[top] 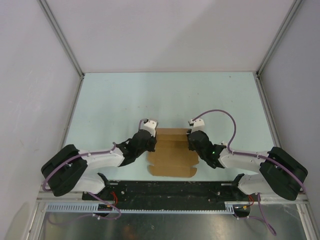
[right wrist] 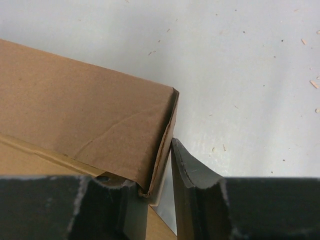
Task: Fold the paper box
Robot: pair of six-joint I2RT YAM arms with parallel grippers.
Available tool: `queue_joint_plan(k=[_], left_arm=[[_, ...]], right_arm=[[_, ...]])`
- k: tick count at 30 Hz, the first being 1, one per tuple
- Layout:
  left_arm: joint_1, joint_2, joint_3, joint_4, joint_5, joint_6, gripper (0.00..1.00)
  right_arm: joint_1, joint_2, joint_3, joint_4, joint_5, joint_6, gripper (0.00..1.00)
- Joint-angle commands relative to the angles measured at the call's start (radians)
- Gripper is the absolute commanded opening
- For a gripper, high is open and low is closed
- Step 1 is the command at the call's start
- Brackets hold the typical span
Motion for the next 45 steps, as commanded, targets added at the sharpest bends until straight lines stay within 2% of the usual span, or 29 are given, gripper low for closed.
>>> queue_joint_plan(k=[1, 5, 8, 11, 20, 26, 32, 36, 40, 45], left_arm=[[-0.027, -0.045, -0.004, -0.006, 0.055, -0.028, 0.19], [-0.036, -0.079, -0.001, -0.029, 0.064, -0.031, 0.34], [-0.041, -0.129, 0.004, -0.08, 0.075, -0.032, 0.42], [-0.042, -0.185, 0.007, -0.126, 0.085, -0.032, 0.55], [-0.044, -0.294, -0.012, -0.227, 0.134, -0.04, 0.57], [-0.044, -0.449, -0.01, -0.253, 0.159, -0.029, 0.59], [-0.044, -0.403, 0.002, -0.27, 0.112, -0.015, 0.56], [-0.044, -0.461, 0.033, -0.275, 0.06, -0.002, 0.58], [-0.042, -0.502, 0.123, -0.275, -0.039, 0.038, 0.59], [-0.042, -0.525, 0.211, -0.276, -0.048, 0.086, 0.62]], right_arm=[[0.007, -0.008, 0.01, 0.075, 0.013, -0.001, 0.24], [0.007, -0.013, 0.01, 0.068, 0.018, -0.002, 0.2], [0.007, -0.014, 0.01, 0.064, 0.019, -0.001, 0.19], [0.007, -0.014, 0.01, 0.062, 0.021, -0.001, 0.19], [0.007, -0.01, 0.01, 0.068, 0.013, -0.007, 0.19], [0.007, -0.007, 0.01, 0.073, 0.01, -0.011, 0.19], [0.009, -0.004, 0.008, 0.081, 0.005, -0.011, 0.19], [0.012, -0.002, 0.01, 0.078, 0.004, -0.011, 0.19], [0.01, -0.005, 0.01, 0.078, 0.007, -0.025, 0.19], [0.013, 0.007, 0.008, 0.117, -0.007, -0.065, 0.18]])
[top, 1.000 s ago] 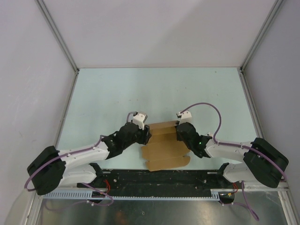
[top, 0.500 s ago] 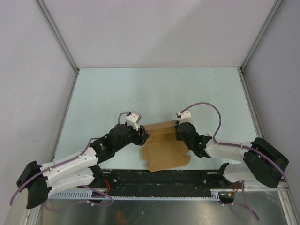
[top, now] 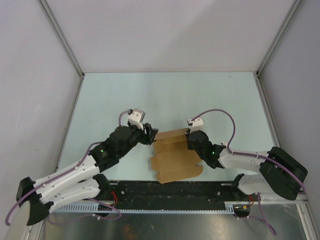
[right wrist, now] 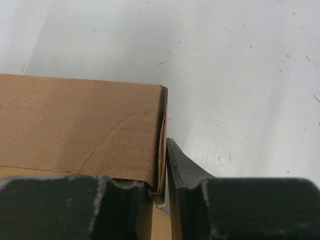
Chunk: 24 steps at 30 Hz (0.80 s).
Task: Fold the paper box
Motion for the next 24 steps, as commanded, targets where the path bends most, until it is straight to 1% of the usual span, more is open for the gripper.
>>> queue_joint_plan(k=[1, 4, 6, 11, 14, 17, 19, 24], left_arm=[[-0.003, -0.03, 0.111, 0.028, -0.058, 0.06, 0.63], [0.015, 0.01, 0.12, 0.023, -0.087, 0.064, 0.63], [0.022, 0.049, 0.123, 0.022, -0.087, 0.066, 0.6], [0.054, 0.089, 0.094, 0.022, -0.104, 0.066, 0.58], [0.075, 0.117, 0.068, 0.025, -0.092, 0.057, 0.56], [0.084, 0.139, 0.045, 0.052, -0.032, 0.063, 0.54], [0.084, 0.128, 0.024, 0.094, 0.023, 0.073, 0.54], [0.083, 0.099, -0.013, 0.133, 0.121, 0.101, 0.53]], right_arm=[[0.009, 0.012, 0.008, 0.092, -0.015, -0.047, 0.17], [0.015, 0.035, -0.002, 0.157, -0.034, -0.082, 0.16], [0.018, 0.058, -0.004, 0.206, -0.055, -0.119, 0.15], [0.023, 0.123, -0.004, 0.311, -0.074, -0.194, 0.14], [0.021, 0.183, -0.004, 0.412, -0.095, -0.234, 0.13], [0.021, 0.238, -0.008, 0.501, -0.124, -0.269, 0.13], [0.024, 0.278, -0.01, 0.542, -0.141, -0.299, 0.12], [0.03, 0.328, -0.01, 0.659, -0.146, -0.328, 0.13]])
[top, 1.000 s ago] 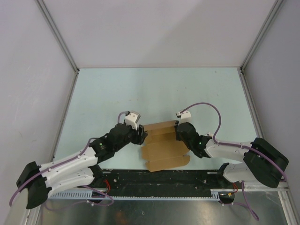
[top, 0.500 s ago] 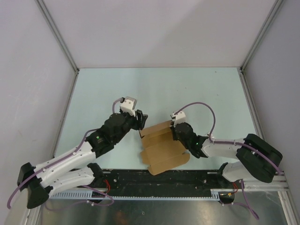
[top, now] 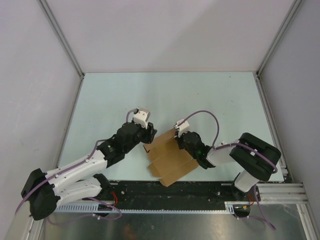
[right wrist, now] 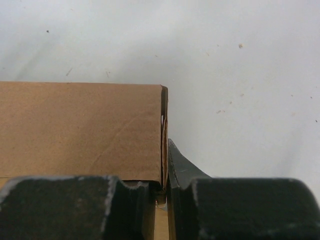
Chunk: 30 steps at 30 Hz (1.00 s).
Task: Fold the paper box
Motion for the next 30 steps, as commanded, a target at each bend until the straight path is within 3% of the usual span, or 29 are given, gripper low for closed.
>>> queue_joint_plan(k=[1, 11, 30], left_arm=[[0.003, -0.038, -0.024, 0.089, 0.134, 0.037, 0.53], [-0.006, 0.058, -0.019, 0.112, 0.225, 0.063, 0.48], [-0.037, 0.155, -0.048, 0.13, 0.228, 0.071, 0.45]], right_arm=[[0.01, 0.031, -0.002, 0.175, -0.013, -0.054, 0.13], [0.01, 0.037, -0.002, 0.199, -0.029, -0.08, 0.16], [-0.013, 0.071, -0.002, 0.223, -0.069, -0.062, 0.19]])
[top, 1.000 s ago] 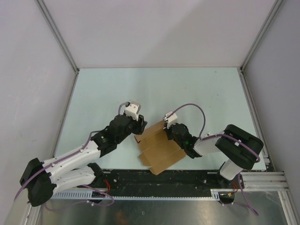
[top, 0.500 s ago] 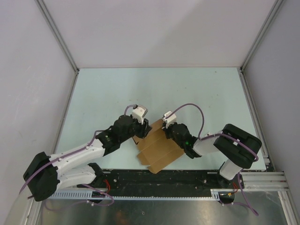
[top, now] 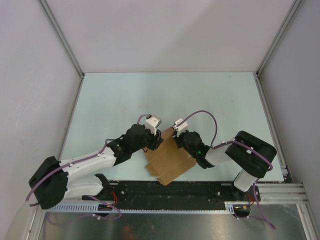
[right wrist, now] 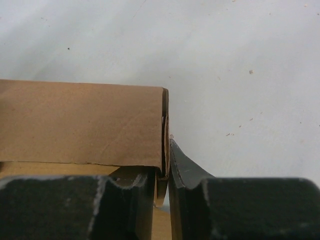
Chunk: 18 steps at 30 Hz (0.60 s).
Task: Fold the paper box
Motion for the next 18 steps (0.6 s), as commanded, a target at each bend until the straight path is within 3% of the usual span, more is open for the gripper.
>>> queue_joint_plan(k=[1, 4, 14, 18], left_arm=[[-0.006, 0.01, -0.021, 0.042, 0.012, 0.021, 0.45], [-0.006, 0.03, -0.021, 0.043, 0.013, 0.018, 0.44], [-0.007, 0.066, -0.026, 0.047, 0.007, 0.015, 0.43], [-0.007, 0.074, -0.024, 0.047, 0.008, 0.013, 0.42]], right_arm=[[-0.005, 0.012, -0.001, 0.06, -0.011, -0.001, 0.2], [-0.005, 0.006, -0.001, 0.052, -0.016, -0.001, 0.21], [-0.002, -0.073, -0.001, -0.06, -0.028, 0.04, 0.43], [0.0, -0.154, -0.009, -0.135, -0.02, 0.063, 0.46]])
